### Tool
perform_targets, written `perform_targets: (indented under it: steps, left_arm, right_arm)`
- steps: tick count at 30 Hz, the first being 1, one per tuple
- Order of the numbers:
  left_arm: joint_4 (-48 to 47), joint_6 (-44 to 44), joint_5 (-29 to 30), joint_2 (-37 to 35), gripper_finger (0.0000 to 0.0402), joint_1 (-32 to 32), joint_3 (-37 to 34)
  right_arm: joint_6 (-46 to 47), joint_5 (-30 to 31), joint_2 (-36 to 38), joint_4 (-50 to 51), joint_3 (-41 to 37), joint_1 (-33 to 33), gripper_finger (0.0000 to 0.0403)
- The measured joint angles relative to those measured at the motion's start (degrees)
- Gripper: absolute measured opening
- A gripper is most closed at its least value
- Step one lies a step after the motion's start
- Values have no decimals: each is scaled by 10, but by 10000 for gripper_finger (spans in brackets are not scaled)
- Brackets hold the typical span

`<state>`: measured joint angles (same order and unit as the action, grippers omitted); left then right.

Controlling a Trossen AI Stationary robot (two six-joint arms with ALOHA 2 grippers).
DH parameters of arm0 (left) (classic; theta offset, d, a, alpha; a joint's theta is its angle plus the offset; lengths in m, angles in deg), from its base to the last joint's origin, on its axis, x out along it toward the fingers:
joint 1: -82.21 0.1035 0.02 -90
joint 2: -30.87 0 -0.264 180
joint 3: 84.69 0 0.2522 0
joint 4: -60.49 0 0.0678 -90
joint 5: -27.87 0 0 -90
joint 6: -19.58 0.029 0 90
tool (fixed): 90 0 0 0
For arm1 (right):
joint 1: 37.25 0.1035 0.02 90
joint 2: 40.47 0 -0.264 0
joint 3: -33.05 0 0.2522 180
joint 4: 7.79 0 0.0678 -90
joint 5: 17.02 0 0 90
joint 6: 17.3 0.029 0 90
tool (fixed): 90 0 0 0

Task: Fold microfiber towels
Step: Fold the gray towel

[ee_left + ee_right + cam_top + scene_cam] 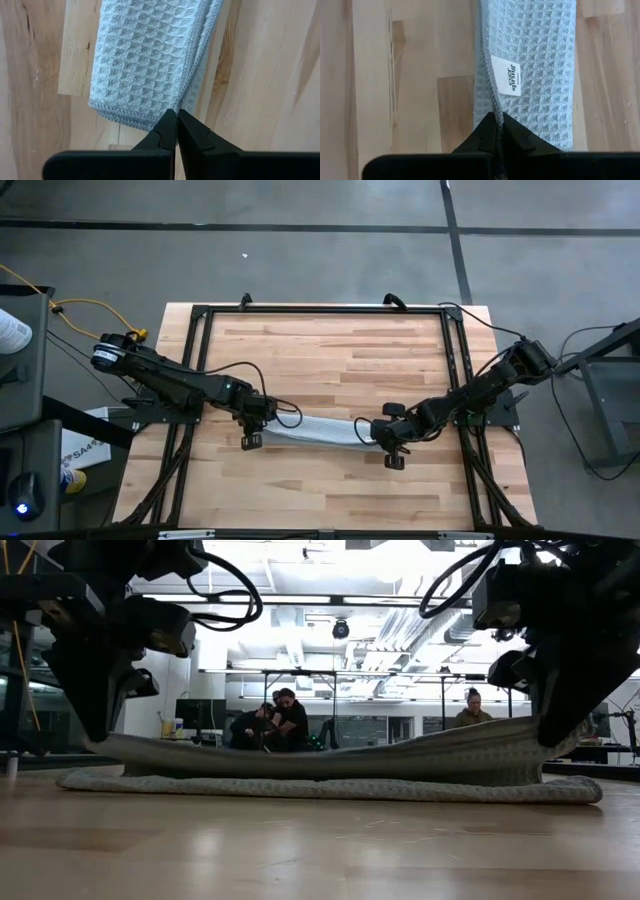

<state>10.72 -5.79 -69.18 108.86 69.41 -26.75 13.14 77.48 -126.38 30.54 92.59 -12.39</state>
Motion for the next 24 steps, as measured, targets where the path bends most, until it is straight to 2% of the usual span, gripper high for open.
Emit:
perform_targets:
  steps: [14, 24]
  left_arm:
    - [32, 44, 2, 0, 11, 0, -1]
    - [34, 43, 2, 0, 99, 0, -1]
  right_arm:
    - [-2, -3, 0, -15, 0, -1, 17]
    - [0, -33, 0, -17, 0, -1, 18]
